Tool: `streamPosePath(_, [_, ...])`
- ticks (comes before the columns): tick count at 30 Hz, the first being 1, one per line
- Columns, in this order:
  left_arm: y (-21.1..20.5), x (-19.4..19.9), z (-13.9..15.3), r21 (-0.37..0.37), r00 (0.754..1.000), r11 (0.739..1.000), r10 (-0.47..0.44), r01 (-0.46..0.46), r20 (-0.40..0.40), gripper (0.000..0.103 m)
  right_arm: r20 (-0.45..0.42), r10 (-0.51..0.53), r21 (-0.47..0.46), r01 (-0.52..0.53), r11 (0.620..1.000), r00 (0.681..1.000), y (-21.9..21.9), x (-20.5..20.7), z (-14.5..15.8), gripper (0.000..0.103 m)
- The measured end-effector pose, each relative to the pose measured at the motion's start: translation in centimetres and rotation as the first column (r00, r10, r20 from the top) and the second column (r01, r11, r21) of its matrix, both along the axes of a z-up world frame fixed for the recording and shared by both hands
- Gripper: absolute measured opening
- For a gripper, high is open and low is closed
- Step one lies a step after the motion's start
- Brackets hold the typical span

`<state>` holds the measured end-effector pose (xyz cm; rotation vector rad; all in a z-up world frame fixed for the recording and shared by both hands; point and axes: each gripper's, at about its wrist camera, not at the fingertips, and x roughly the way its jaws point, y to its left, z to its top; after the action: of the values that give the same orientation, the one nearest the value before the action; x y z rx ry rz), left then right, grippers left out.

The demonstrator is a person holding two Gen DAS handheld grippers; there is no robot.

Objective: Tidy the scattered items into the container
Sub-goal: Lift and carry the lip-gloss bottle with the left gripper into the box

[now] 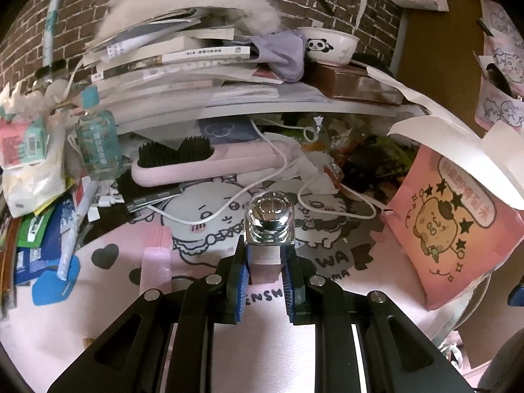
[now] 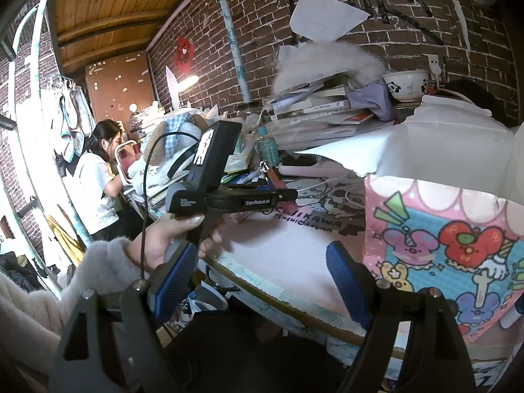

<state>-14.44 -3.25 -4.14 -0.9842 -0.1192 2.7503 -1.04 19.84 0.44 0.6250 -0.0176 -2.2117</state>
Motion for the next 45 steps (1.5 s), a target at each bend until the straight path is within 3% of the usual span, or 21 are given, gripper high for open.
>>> streamPosePath(8, [0.4, 0.7, 1.8, -0.006, 0.999, 0.999, -0.033, 0.033, -0.008, 0.013, -0.001, -0.002, 0.002, 0.002, 1.000, 1.000, 0.0, 0.0, 0.0, 0.080])
streamPosePath(16, [2.0, 1.7, 6.1, -0.054, 0.994, 0.995, -0.083, 0.079, -0.069, 0.013, -0.007, -0.003, 0.006, 0.003, 1.000, 1.000, 0.0, 0.1, 0.0, 0.080])
streamPosePath(26, [7.3, 2.3, 11.0, -0.138, 0.970, 0.972, -0.210, 0.192, -0.124, 0.013, -0.008, -0.009, 0.003, 0.009, 1.000, 1.000, 0.8, 0.4, 0.3, 0.080])
streamPosePath(36, [15.1, 2.2, 13.1, -0.185, 0.917, 0.913, -0.385, 0.363, -0.101, 0.013, -0.009, -0.030, 0.002, 0.030, 1.000, 1.000, 2.3, 0.8, 0.1, 0.080])
streamPosePath(45, [20.7, 0.7, 12.0, -0.175, 0.861, 0.846, -0.508, 0.504, 0.028, 0.013, -0.015, -0.067, -0.008, 0.067, 0.998, 0.998, 4.4, 1.0, 0.2, 0.080])
